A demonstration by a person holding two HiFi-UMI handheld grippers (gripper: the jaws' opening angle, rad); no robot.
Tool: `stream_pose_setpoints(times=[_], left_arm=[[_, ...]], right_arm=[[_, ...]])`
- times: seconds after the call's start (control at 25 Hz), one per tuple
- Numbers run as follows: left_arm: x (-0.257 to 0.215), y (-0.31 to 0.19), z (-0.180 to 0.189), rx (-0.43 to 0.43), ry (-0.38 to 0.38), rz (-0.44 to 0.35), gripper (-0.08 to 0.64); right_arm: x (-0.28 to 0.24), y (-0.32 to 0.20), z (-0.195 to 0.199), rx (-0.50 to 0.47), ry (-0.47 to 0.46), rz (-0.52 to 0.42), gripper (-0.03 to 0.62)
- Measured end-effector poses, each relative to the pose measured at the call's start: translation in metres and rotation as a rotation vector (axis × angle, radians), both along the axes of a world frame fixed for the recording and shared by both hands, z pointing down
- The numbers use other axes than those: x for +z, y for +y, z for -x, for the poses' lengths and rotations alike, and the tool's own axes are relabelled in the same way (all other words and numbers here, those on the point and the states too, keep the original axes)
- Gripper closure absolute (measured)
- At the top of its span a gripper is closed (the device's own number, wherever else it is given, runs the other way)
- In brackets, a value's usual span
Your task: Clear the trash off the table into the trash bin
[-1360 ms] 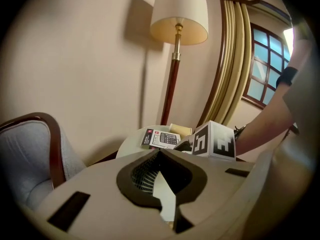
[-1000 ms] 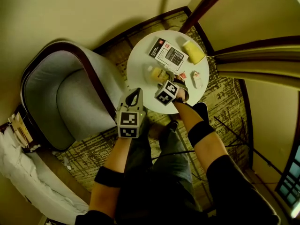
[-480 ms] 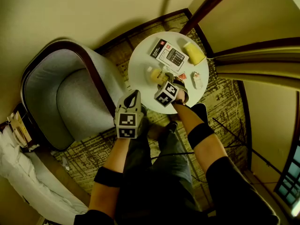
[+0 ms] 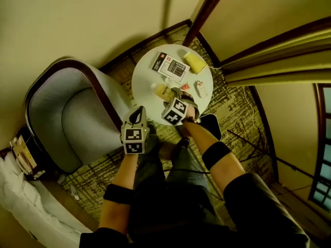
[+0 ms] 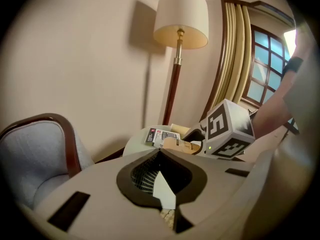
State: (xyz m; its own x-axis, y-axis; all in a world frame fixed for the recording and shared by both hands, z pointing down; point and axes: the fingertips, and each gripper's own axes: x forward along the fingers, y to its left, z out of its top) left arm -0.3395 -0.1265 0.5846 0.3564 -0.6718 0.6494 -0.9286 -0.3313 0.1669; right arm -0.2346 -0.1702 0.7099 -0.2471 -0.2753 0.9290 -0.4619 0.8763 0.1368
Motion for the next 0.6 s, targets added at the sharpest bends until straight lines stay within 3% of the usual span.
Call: stream_pose_setpoints(times=[0.32,0.6], left_arm=[[-0.049,0.019,-0.028,0.082,-0.008,-0.038,0.56],[-0.058,0.021,-0.055,0.196,-0.051,-0.077,0.56]], right_arm=[[-0.09,0.035,-0.034,0.091,-0.091,-0.048,0.287],[-0.123,0.067,-0.078,0.272,-0.155,-0.056,0.285]])
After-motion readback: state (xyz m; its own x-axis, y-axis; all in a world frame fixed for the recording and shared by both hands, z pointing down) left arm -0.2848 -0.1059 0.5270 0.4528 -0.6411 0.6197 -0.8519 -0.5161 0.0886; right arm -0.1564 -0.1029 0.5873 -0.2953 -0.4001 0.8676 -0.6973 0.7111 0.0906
